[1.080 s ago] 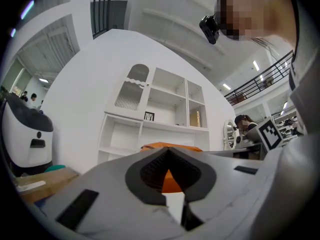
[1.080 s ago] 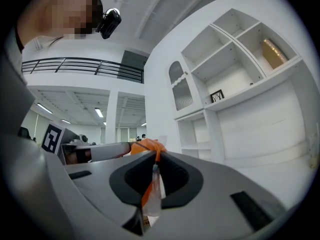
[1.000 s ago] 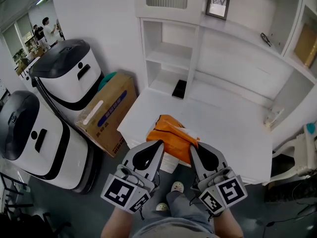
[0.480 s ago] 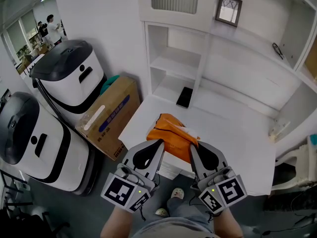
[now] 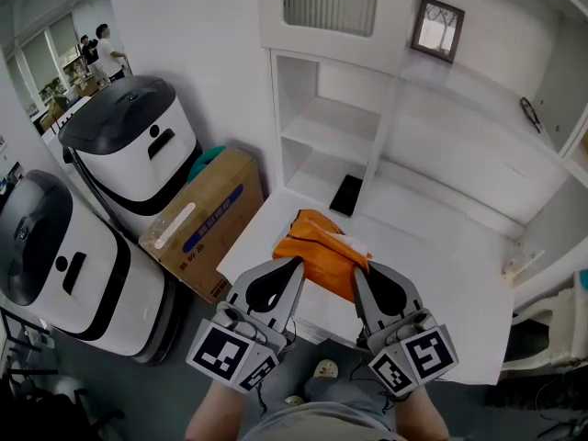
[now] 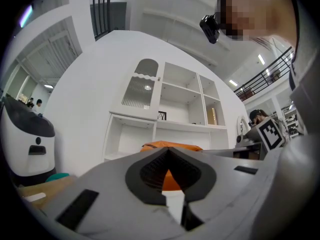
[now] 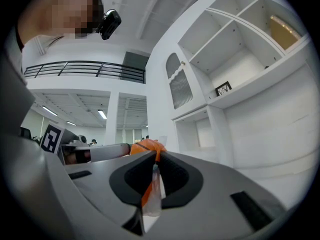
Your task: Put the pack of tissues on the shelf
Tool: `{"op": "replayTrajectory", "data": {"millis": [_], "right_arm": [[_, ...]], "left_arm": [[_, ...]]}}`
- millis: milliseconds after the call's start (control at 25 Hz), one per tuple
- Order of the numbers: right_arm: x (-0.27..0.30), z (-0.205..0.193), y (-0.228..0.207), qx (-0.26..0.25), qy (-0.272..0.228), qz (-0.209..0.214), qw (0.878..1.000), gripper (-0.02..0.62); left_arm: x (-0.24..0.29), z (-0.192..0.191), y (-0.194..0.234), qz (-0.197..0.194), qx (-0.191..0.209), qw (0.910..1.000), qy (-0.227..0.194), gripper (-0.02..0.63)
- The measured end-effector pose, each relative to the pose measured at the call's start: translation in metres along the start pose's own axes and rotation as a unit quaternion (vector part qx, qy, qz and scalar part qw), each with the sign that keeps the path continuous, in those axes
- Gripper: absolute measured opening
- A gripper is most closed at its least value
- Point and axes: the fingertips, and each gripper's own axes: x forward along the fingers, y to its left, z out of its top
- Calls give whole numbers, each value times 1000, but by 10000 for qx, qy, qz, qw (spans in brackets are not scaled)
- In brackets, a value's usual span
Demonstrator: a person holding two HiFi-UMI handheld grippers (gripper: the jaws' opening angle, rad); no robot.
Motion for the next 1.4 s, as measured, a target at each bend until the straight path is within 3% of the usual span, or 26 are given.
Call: {"op": "replayTrajectory", "data": {"millis": [640,1000,1400], "right_arm": [[32,-2,-51,108,-59,316,9994,26],[37,-7,-58,207,-39,416,9989,26],[57,-8,-64,154,-33,108,9998,26]], "left_arm": [[50,-11,13,325,128,9994,12,40],[53,-16,15,481,210,9986,87,40],[65,-21,35,203,139,9996,119,40]]}}
